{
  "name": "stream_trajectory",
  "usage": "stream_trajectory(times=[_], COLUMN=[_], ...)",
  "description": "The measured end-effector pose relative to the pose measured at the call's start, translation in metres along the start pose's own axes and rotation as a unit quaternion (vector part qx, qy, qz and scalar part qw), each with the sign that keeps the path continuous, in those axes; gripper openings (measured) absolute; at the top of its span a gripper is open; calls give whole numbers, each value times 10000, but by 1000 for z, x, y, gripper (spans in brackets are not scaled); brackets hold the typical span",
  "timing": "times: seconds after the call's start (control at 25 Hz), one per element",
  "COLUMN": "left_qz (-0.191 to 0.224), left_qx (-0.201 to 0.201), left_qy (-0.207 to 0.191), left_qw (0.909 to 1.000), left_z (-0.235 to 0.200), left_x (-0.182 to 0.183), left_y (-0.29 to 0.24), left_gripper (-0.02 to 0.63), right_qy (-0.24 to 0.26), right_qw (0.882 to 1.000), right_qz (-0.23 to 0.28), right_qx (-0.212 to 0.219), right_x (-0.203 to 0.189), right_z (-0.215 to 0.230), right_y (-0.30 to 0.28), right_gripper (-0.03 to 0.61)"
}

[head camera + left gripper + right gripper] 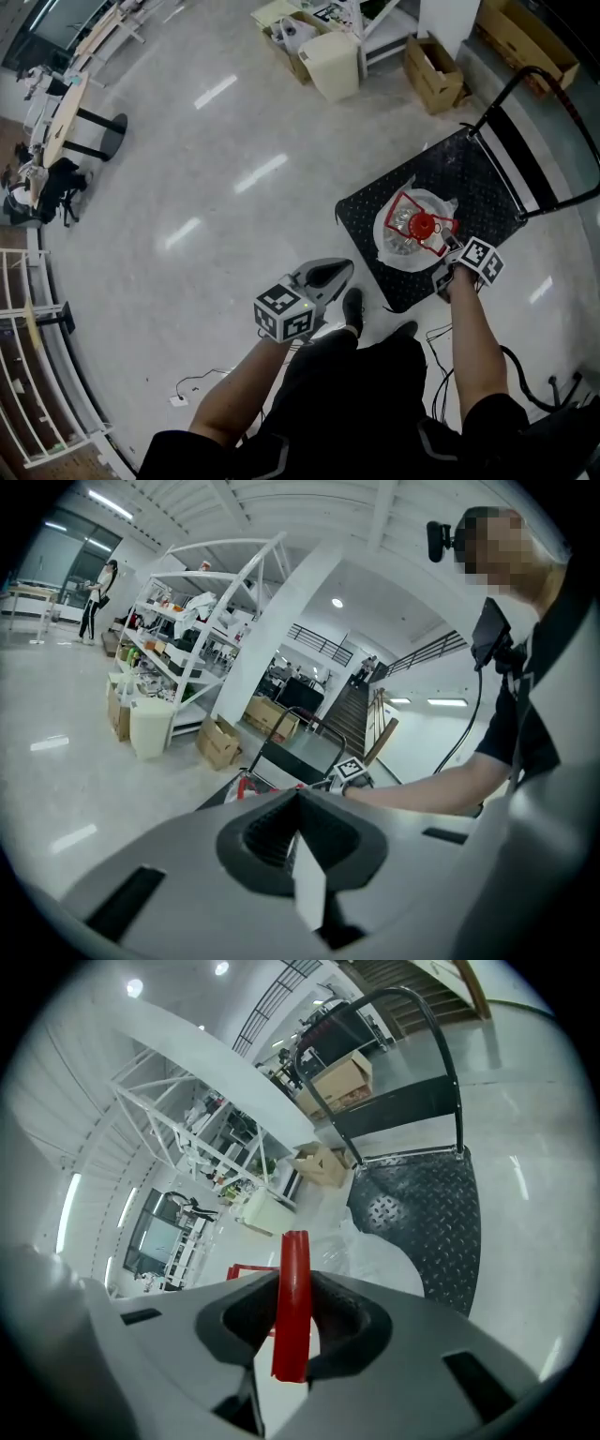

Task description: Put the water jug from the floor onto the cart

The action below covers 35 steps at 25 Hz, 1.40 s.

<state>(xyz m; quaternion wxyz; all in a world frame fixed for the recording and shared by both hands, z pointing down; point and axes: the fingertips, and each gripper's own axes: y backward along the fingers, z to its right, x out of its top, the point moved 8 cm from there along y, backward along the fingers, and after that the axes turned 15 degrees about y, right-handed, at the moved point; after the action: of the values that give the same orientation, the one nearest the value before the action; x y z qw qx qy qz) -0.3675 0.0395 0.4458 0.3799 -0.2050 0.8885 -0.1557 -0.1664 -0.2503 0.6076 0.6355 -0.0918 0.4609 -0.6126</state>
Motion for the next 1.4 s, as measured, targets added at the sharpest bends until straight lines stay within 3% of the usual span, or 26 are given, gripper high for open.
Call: stream_trajectory(times=[0.2,0.4,0.68,0.8,0.96,1.0,1.04,1.2,1.4], left_qz=[-53,120,377,423,392,415,447,569,404], left_qx=[-43,-227,-864,-1422,-2133,-2301,-2449,-2847,-3258], left_qy=[-94,-231,-555,-835,-1373,-1430,-1442,-1376,-1632], left_qw=[9999,9994,9940,9854,9665,9617,9577,9470,9303], left_z=[11,24,80,119,171,185,198,245,302], left_x=[0,4,27,40,65,71,73,70,61], left_y=[-3,-8,-37,-53,-86,-92,-96,-109,-129], left_gripper=[2,2,2,2,2,2,2,2,2], right_qy=[279,732,1447,1978,2495,2509,2482,2393,2377], right_qw=[9995,9971,9835,9663,9341,9271,9222,9105,8962], right_qz=[-78,174,1072,1618,2475,2688,2857,3214,3432], right_qx=[-94,-75,-177,-297,-632,-730,-791,-1025,-1505], right_x=[-3,12,59,82,108,110,107,85,56], right_z=[4,6,5,5,4,5,5,17,41], right_y=[0,25,136,206,309,334,358,430,491], right_gripper=[87,147,150,150,127,87,5,0,0])
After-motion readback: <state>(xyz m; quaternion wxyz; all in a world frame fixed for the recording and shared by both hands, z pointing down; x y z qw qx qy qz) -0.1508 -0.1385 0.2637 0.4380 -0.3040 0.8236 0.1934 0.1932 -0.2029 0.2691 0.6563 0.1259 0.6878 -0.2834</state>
